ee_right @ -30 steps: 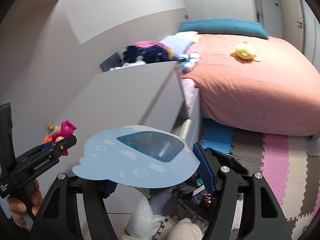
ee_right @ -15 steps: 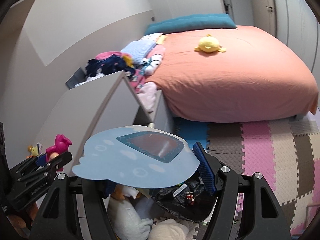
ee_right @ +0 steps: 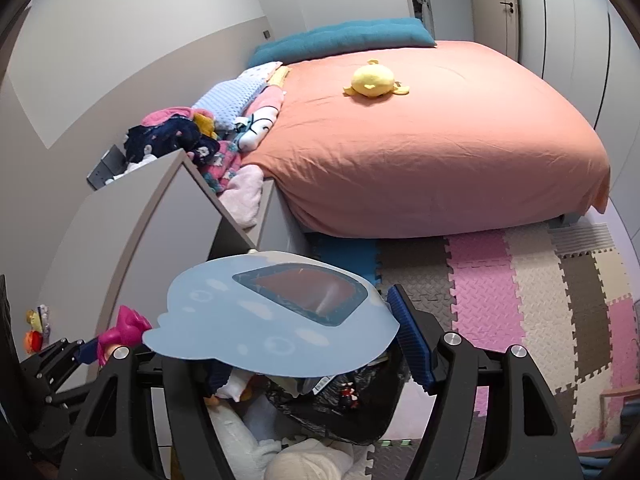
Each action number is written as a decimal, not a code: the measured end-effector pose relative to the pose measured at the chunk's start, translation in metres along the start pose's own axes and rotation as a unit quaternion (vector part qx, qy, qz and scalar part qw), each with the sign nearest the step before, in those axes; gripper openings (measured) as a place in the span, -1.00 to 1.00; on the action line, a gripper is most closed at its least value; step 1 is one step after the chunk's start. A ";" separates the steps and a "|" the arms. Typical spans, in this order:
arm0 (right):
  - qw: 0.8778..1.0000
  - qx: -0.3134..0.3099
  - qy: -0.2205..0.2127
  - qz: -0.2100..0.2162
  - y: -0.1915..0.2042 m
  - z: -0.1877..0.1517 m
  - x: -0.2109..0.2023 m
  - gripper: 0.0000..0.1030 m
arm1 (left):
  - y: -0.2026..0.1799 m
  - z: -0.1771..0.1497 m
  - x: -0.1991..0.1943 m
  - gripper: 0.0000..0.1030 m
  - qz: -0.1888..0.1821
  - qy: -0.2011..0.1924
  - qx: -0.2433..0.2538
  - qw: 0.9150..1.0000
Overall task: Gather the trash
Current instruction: 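Carry the pink toy and blue cover over to the black trash bag, then open the left tool dropping the pink toy while the right tool drops the cover into the bag, then move both open tools back over the table, then grasp the orange toy with the left tool while the right tool grasps the yellow packet, then carry the orange toy and yellow packet over to the black trash bag, then open the left tool dropping the orange toy while the right tool drops the packet into the bag, then move both open tools back over the table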
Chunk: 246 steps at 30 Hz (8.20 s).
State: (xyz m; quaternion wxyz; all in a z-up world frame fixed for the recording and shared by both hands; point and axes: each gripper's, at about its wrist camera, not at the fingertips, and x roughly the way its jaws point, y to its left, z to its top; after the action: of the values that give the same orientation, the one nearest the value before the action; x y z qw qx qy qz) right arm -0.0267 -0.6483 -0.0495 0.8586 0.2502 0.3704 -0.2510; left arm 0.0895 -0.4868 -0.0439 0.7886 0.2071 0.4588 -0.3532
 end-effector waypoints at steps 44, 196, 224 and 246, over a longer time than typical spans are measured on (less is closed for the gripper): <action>0.998 -0.066 0.016 -0.001 0.088 0.003 0.019 0.77 | 0.082 -0.021 -0.028 0.85 0.054 -0.009 -0.053 0.997; 0.942 -0.289 -0.069 0.156 0.244 -0.012 -0.060 -0.59 | 0.188 -0.050 -0.147 -0.35 0.066 -0.145 -0.177 0.971; 0.988 -0.131 -0.075 -0.025 0.059 0.034 -0.013 0.56 | 0.066 0.024 -0.030 0.87 0.052 -0.046 -0.042 0.997; 0.978 -0.195 -0.068 0.013 0.147 0.016 -0.009 0.56 | 0.141 -0.015 -0.063 0.87 0.069 -0.061 -0.109 0.990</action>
State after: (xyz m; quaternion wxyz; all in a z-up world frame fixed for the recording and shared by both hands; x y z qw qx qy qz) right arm 0.0663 -0.5461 0.0028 0.9173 0.0654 0.3495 -0.1795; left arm 0.1660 -0.3604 0.0037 0.8555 0.1294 0.4299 -0.2580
